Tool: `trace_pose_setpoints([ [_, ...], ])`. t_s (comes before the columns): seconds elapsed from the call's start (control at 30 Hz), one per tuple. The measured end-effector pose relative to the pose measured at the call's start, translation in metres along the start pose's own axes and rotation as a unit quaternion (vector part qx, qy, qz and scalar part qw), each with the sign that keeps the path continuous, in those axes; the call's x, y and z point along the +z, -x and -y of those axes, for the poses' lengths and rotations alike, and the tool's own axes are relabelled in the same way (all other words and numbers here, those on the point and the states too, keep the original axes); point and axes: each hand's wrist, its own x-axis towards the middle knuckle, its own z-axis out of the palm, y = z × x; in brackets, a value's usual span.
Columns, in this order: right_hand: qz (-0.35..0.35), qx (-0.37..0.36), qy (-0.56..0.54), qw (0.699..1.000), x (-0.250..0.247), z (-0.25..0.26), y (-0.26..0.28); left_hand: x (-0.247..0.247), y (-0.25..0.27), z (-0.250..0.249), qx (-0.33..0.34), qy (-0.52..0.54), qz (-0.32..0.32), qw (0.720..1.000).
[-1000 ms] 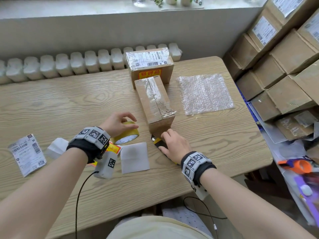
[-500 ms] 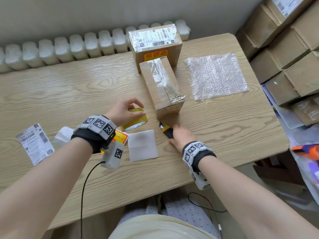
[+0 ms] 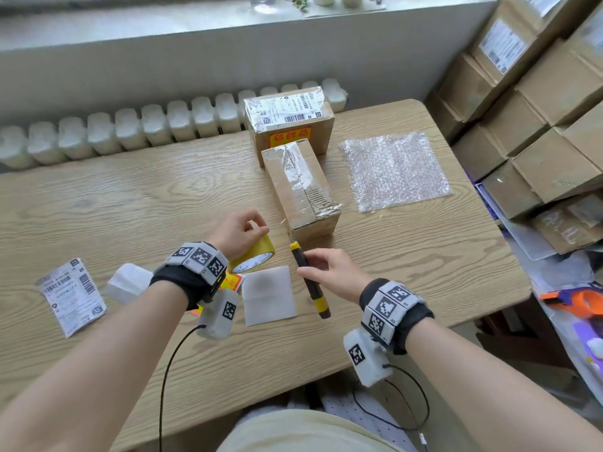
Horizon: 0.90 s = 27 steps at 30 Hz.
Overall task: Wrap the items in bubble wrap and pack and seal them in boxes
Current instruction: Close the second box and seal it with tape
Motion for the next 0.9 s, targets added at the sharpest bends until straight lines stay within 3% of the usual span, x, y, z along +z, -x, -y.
trace_pose_setpoints([
  [0.17,0.042,0.025,-0.110,0.993,0.005,0.028,-0.006,0.004,0.003,-0.008,-0.005,-0.025,-0.022,0.999],
  [0.5,0.030,0.103,-0.127,0.986,0.014,0.039,-0.016,0.009,0.010,-0.012,0.008,-0.112,-0.062,0.992],
  [0.73,0.040,0.141,-0.038,0.988,0.013,0.030,-0.011,0.003,0.011,-0.011,-0.016,-0.129,-0.070,0.989],
  [0.9,0.039,0.138,0.175,0.974,0.012,-0.004,-0.009,0.002,0.010,-0.011,-0.039,-0.132,-0.068,0.988],
])
